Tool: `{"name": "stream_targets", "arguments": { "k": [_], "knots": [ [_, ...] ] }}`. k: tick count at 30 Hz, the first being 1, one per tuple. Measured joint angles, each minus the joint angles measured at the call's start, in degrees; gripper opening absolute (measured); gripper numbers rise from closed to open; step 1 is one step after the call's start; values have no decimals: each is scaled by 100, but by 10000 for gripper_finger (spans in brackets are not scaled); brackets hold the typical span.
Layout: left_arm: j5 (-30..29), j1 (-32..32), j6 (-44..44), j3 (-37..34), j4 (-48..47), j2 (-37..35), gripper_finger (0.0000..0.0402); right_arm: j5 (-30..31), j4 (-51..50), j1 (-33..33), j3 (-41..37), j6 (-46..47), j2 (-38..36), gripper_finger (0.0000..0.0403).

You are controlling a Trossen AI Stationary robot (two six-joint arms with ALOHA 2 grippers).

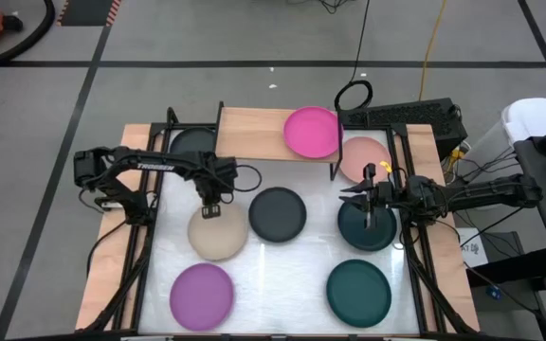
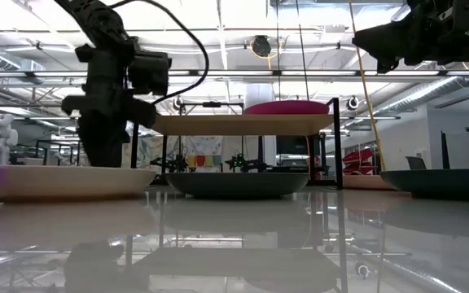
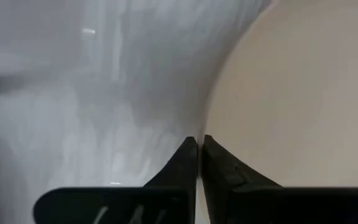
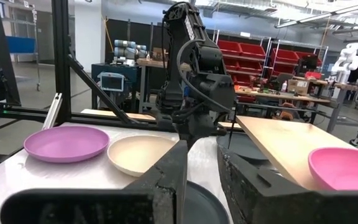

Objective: Place and stack plates onto a shelf
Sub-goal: Stack the gray plate on top of the pink plate on the shelf

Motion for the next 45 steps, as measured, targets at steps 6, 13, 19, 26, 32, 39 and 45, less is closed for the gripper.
{"name": "stream_targets", "arguments": {
  "k": [6,13,19,26,32,39,45],
  "knots": [
    [-36,-5,-40,952,-1043,-259,8,0,14,-1,1,-13,-2,73],
    [-163,-118,-424,2926,-1147,-588,8,-2,330,0,1,-35,-48,73],
    [-1176,35,-801,3935,1282,-534,8,0,789,1,1,-61,-206,73],
    [-953,632,-1218,4868,1617,534,8,2,1068,1,1,-101,-355,73],
    [-18,1157,-1622,5821,1093,1645,8,39,1139,-1,3,-422,-389,73],
    [247,1617,-2057,6953,1211,2617,8,220,1169,1,3,-679,-387,73],
    [299,1804,-2206,7024,870,3095,8,308,1170,-1,3,-680,-387,73]
  ]
}}
